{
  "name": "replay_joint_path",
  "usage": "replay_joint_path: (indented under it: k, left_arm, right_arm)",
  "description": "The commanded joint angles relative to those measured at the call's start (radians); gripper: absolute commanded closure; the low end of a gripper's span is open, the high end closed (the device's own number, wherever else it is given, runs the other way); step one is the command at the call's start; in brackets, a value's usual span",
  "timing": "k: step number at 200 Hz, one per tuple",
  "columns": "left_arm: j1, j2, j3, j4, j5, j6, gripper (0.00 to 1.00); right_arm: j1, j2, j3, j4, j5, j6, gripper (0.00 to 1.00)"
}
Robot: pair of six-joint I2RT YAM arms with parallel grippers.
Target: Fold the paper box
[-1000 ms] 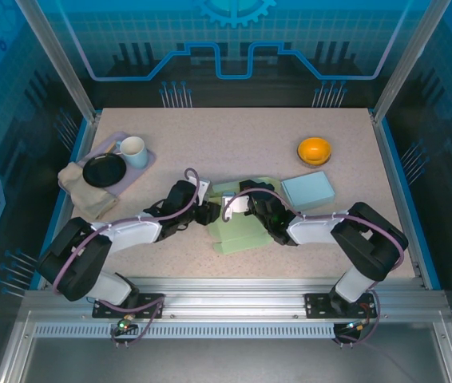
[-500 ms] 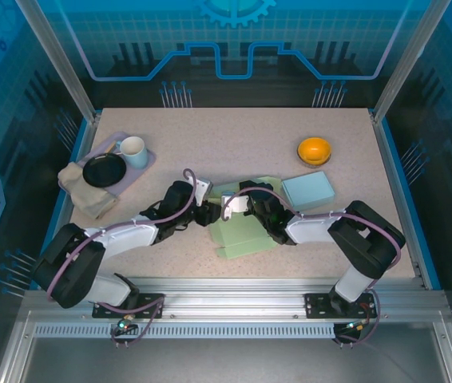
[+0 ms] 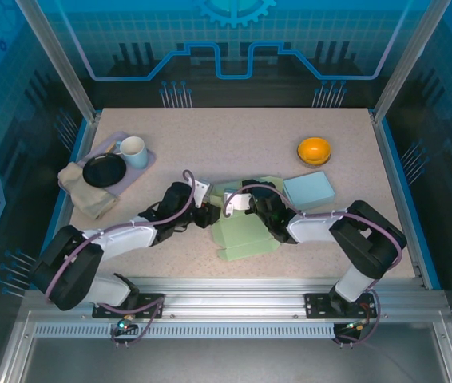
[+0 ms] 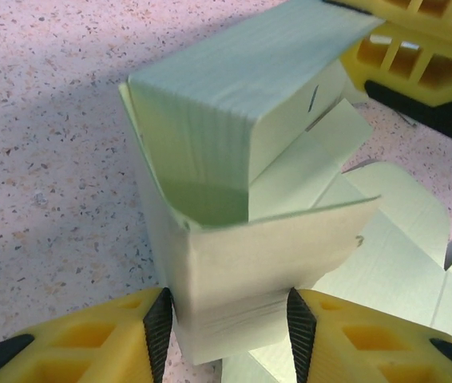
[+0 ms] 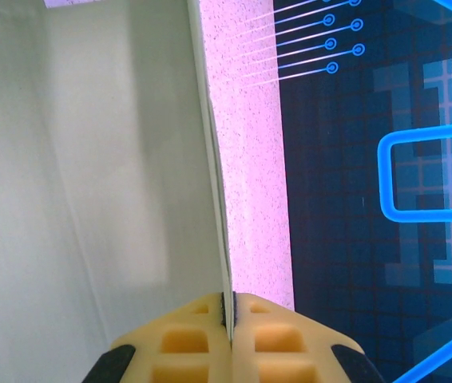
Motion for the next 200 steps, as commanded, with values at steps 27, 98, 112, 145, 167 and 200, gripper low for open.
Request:
replay_joint_path:
  k: [27, 98, 112, 145, 167, 200]
  left_arm:
    - [-0.004, 0.019, -0.016, 0.05, 0.012, -0.019, 0.54]
    - [-0.013, 0.087, 0.034, 0.079, -0.006, -0.052, 0.54]
    - [-0.016, 0.091, 0.031, 0.095, -0.031, -0.07, 0.53]
    - [-0.02, 0.107, 0.04, 0.114, -0.102, -0.102, 0.52]
    - [-0.023, 0.137, 0.059, 0.091, -0.209, -0.12, 0.53]
    - [-0.035, 0.172, 0.082, 0.099, -0.272, -0.137, 0.53]
  right_arm:
    - [0.013, -0.032, -0.016, -0.001, -0.024, 0.026, 1.0]
    - [0.054, -0.042, -0.044, 0.016, 0.009, 0.023, 1.0]
    - [0.062, -0.042, -0.047, 0.011, 0.01, 0.029, 1.0]
    - [0.08, -0.033, -0.061, 0.024, 0.027, 0.033, 1.0]
    - [0.093, -0.031, -0.066, 0.023, 0.037, 0.035, 1.0]
    - [0.098, -0.041, -0.067, 0.007, 0.035, 0.057, 1.0]
